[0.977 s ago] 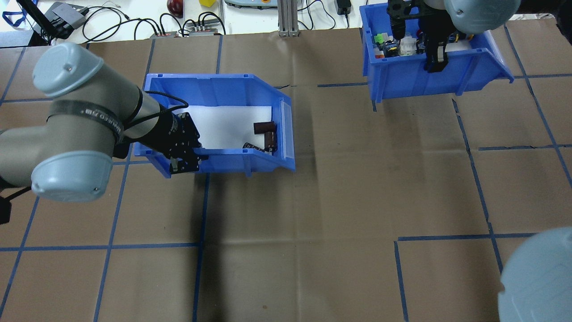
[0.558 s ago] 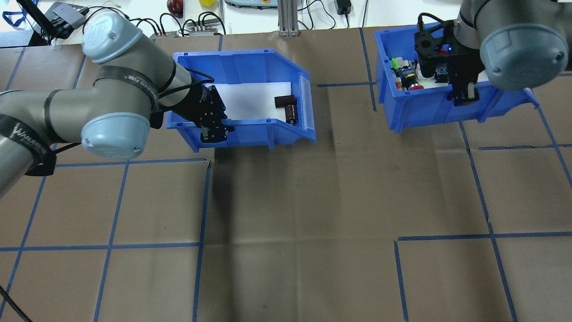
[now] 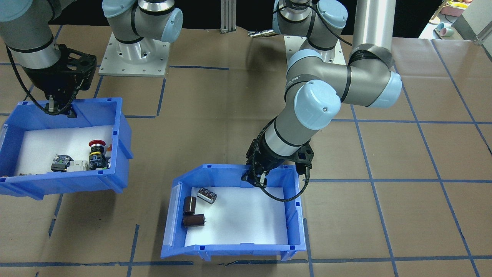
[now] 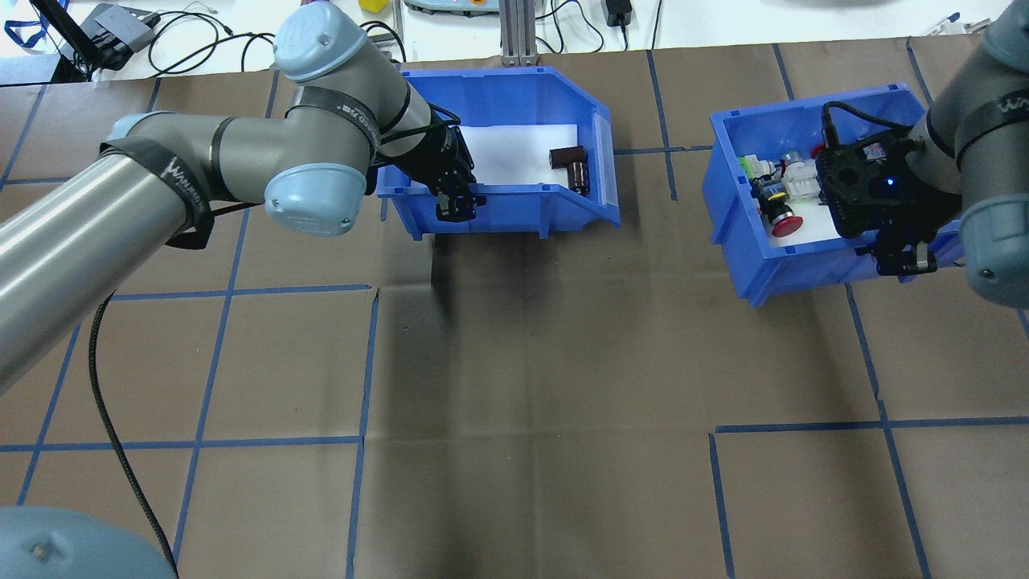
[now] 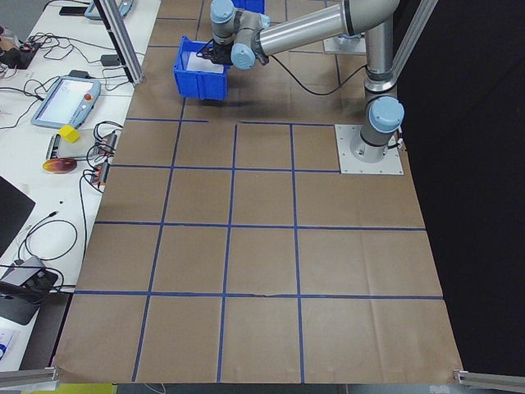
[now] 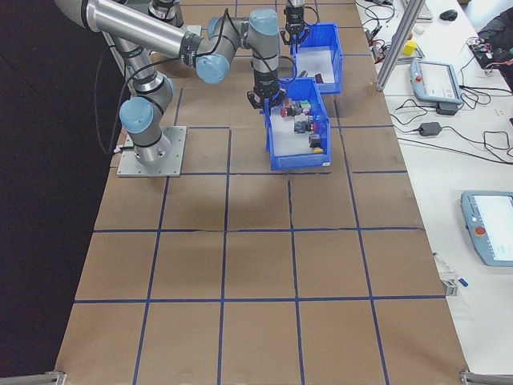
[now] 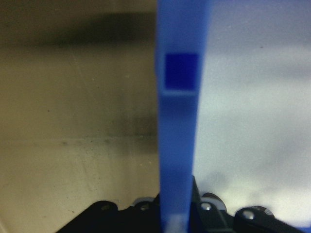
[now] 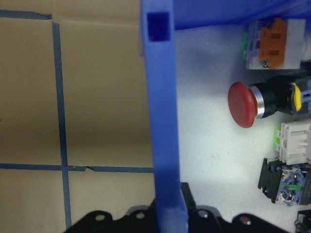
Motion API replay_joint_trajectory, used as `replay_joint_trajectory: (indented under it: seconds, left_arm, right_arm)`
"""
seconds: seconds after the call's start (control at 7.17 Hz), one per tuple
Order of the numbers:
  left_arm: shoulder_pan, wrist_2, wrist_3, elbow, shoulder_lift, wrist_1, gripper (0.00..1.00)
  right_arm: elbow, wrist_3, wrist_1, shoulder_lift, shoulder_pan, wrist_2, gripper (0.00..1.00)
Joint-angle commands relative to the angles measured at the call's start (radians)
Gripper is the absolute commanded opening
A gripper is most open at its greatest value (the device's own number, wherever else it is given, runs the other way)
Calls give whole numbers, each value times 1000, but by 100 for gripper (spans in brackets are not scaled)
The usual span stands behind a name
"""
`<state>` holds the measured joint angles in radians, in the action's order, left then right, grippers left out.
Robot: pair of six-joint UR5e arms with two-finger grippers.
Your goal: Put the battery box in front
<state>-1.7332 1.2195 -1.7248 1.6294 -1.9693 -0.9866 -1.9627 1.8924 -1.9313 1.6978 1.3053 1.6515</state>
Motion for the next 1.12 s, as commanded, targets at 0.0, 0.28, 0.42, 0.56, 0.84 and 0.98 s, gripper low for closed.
replay_joint_trajectory:
  seconds: [0.0, 0.28, 0.42, 0.56, 0.84, 0.98]
  left_arm:
    - [-16, -43, -18, -25, -39, 2, 1]
    - [-19, -66, -21, -26, -62, 25, 1]
    - [-19, -71, -47, -25, -84, 76, 4]
    - [-22, -71, -58, -25, -94, 88, 4]
    - [-19, -57, -61, -16, -94, 88, 58]
    - [-19, -54, -67, -19, -86, 86, 81]
  right_arm:
    - [-27, 11, 0, 8, -11, -13, 6]
    - [-50, 4, -5, 8, -12, -13, 6]
    - [-50, 2, -5, 8, -14, -13, 6]
    - [-50, 1, -3, 8, -14, -12, 6]
    - [-51, -1, 2, 8, -15, -12, 6]
    - [-53, -1, 5, 8, -15, -12, 6]
